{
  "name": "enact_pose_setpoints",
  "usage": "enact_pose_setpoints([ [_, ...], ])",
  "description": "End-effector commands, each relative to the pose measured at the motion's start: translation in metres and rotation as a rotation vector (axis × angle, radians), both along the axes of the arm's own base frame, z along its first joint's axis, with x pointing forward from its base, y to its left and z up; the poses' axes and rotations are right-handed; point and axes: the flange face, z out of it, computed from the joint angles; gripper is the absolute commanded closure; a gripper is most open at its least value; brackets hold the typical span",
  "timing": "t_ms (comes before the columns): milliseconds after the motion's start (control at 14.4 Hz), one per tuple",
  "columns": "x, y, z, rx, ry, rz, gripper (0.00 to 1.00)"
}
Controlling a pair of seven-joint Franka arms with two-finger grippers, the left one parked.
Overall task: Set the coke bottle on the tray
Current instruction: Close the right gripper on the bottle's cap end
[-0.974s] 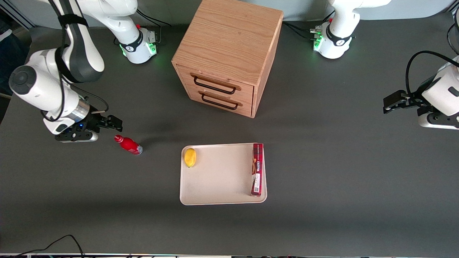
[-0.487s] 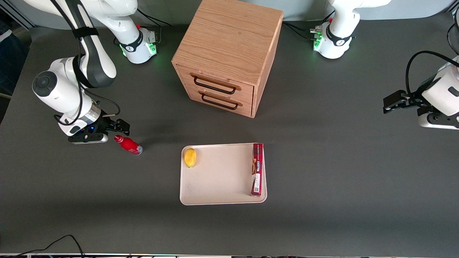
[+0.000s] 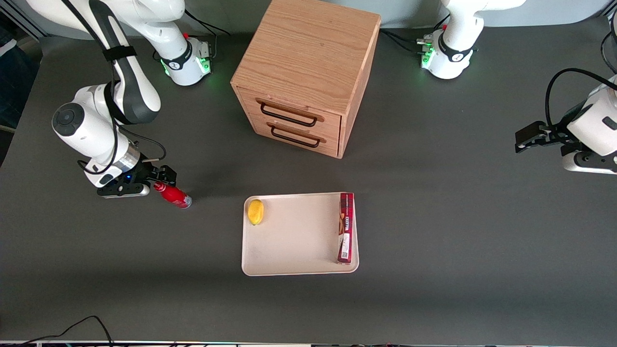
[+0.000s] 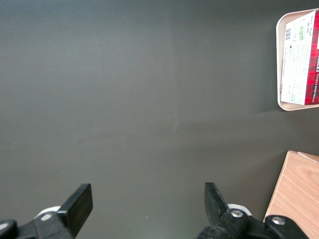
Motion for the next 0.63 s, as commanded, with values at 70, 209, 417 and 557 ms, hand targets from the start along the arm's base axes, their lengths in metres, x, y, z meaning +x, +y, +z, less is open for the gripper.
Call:
enact_pose_setpoints([
  [70,-0.001,-0.003,0.001,-0.011,-0.014,0.022,0.96],
  [209,-0.003,-0.002,0.001,-0.012,-0.012,0.024,1.00],
  [417,-0.003,-0.002,0.013,-0.013,-0.021,0.016,1.00],
  [557,-0.007,-0.003,0.042,-0.020,0.008,0.014,1.00],
])
